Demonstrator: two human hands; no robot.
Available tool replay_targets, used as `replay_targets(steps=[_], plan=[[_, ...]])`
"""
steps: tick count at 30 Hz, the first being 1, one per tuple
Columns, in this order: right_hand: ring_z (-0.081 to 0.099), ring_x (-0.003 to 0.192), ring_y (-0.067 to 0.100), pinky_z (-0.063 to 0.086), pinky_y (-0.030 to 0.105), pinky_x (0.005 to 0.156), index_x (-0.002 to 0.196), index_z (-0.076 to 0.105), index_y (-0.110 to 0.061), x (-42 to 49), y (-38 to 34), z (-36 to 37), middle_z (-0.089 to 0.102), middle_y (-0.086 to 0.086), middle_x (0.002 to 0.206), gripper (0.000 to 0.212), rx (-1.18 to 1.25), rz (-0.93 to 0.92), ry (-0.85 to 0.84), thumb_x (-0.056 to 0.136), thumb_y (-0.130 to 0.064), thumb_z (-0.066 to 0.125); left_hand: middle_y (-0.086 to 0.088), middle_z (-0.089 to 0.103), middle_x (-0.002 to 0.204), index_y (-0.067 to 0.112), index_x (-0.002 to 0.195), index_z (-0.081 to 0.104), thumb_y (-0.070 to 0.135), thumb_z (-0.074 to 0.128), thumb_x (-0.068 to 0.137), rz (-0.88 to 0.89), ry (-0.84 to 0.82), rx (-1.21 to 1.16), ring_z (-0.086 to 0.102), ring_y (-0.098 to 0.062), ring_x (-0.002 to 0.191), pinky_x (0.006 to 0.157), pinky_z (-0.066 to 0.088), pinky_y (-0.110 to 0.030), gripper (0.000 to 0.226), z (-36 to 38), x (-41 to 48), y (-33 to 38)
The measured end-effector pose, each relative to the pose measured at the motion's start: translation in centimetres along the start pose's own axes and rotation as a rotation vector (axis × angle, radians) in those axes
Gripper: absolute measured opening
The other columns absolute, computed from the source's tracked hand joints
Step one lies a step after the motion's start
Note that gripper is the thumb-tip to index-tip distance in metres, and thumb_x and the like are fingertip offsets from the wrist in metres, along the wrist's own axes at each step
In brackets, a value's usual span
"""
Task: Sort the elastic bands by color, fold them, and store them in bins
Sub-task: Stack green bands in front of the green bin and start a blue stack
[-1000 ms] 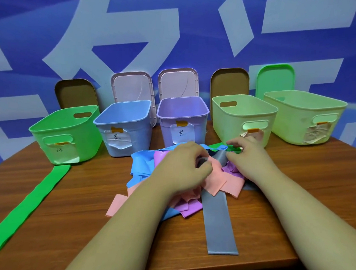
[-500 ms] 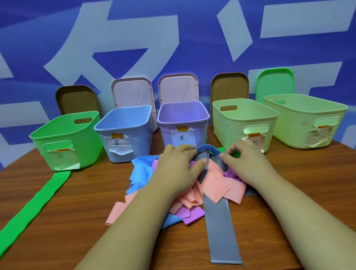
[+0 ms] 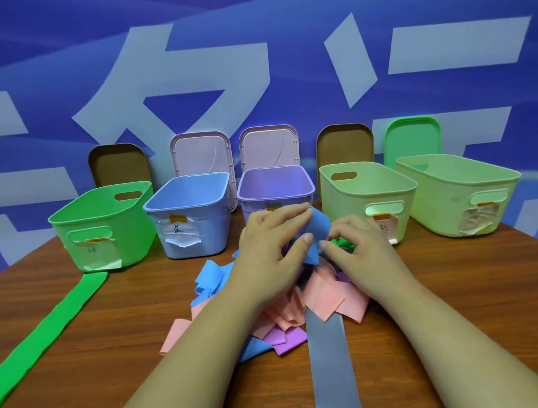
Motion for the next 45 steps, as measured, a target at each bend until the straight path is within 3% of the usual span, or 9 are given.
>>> replay_targets(steps=[7, 14, 21, 26, 29, 35, 38, 42, 45], plan=[[0.058, 0.105, 0.013, 0.044, 0.034, 0.093, 0.087, 0.073, -0.037, -0.4, -0.6, 0.0, 0.063, -0.016, 0.098, 0.011, 0.164, -0.027, -0.047, 0.091, -0.030, 0.080, 0.016, 0.059, 0.139, 0.029, 0.131, 0.071, 0.029, 0.072, 0.095, -0.138, 0.021, -0.026, 0.044, -0.012, 0.125, 0.107, 0.031, -0.017, 0.036, -0.4, -0.1, -1.7], [0.056, 0.094, 0.011, 0.045, 0.031, 0.082, 0.089, 0.066, -0.035, -0.6, -0.7, 0.0, 0.057, -0.015, 0.094, 0.015, 0.130, -0.023, -0.014, 0.089, -0.028, 0.079, 0.020, 0.069, 0.090, 0.029, 0.090, 0.073, 0.024, 0.075, 0.091, -0.285, 0.087, -0.201, 0.062, -0.004, 0.090, 0.087, 0.052, -0.031, 0.005, -1.1, -0.3, -2.4], [0.052, 0.094, 0.007, 0.043, 0.026, 0.079, 0.095, 0.061, -0.034, -1.3, -2.8, 1.3, 0.053, -0.017, 0.097, 0.021, 0.094, -0.085, -0.098, 0.086, -0.034, 0.080, 0.016, 0.072, 0.087, 0.028, 0.089, 0.071, 0.020, 0.069, 0.096, -0.368, 0.018, -0.283, 0.064, 0.001, 0.087, 0.076, 0.046, -0.016, 0.011, -0.3, -0.6, -3.1], [0.053, 0.096, 0.010, 0.049, 0.035, 0.084, 0.092, 0.065, -0.034, -1.4, -2.5, 2.4, 0.055, -0.015, 0.096, 0.014, 0.062, -0.067, -0.170, 0.087, -0.032, 0.078, 0.015, 0.070, 0.106, 0.032, 0.100, 0.072, -0.002, 0.056, 0.080, -0.286, -0.181, -0.124, 0.060, -0.012, 0.103, 0.091, 0.050, -0.031, 0.043, 1.0, -0.5, -2.6], [0.054, 0.098, 0.011, 0.049, 0.036, 0.086, 0.089, 0.066, -0.033, -1.3, -1.7, 2.2, 0.056, -0.014, 0.096, 0.013, 0.048, -0.014, -0.166, 0.088, -0.027, 0.077, 0.014, 0.066, 0.107, 0.036, 0.100, 0.073, 0.003, 0.060, 0.078, -0.249, -0.277, -0.070, 0.055, -0.014, 0.107, 0.091, 0.048, -0.031, 0.042, 1.5, -0.7, -2.6], [0.053, 0.098, 0.009, 0.043, 0.028, 0.080, 0.085, 0.068, -0.034, -1.3, -1.7, 2.2, 0.058, -0.014, 0.094, 0.013, 0.064, -0.010, -0.189, 0.093, -0.024, 0.069, 0.014, 0.068, 0.097, 0.033, 0.089, 0.073, 0.034, 0.072, 0.091, -0.229, -0.215, -0.056, 0.055, -0.012, 0.100, 0.092, 0.048, -0.033, 0.002, 1.6, -0.6, -2.4], [0.054, 0.100, 0.008, 0.046, 0.031, 0.083, 0.089, 0.067, -0.037, -1.3, -2.3, 1.7, 0.060, -0.016, 0.096, 0.007, 0.122, -0.015, -0.191, 0.095, -0.040, 0.064, 0.016, 0.069, 0.090, 0.032, 0.085, 0.069, 0.037, 0.070, 0.093, -0.255, -0.163, -0.065, 0.059, -0.012, 0.096, 0.090, 0.050, -0.036, 0.010, 1.5, -0.5, -2.8], [0.053, 0.099, 0.009, 0.047, 0.031, 0.083, 0.098, 0.060, -0.038, -1.7, -2.7, 1.9, 0.058, -0.017, 0.098, 0.039, 0.071, -0.018, -0.205, 0.079, -0.071, 0.067, 0.017, 0.071, 0.085, 0.032, 0.082, 0.067, 0.036, 0.069, 0.093, -0.319, -0.090, -0.139, 0.064, -0.012, 0.093, 0.087, 0.054, -0.041, 0.012, 1.3, -0.5, -3.5], [0.052, 0.098, 0.011, 0.046, 0.032, 0.081, 0.100, 0.058, -0.030, -1.4, -2.6, 1.8, 0.055, -0.014, 0.096, 0.042, 0.000, 0.003, -0.154, 0.081, -0.066, 0.068, 0.016, 0.071, 0.084, 0.033, 0.083, 0.066, 0.036, 0.069, 0.093, -0.329, -0.057, -0.166, 0.065, -0.013, 0.094, 0.087, 0.054, -0.043, 0.011, 1.2, -0.4, -3.5]])
Point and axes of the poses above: each hand's wrist, its own x-axis towards the middle knuckle, its own z-axis out of the palm, y = z × x, the point moved 9 cm from there along x, towards the middle knuckle
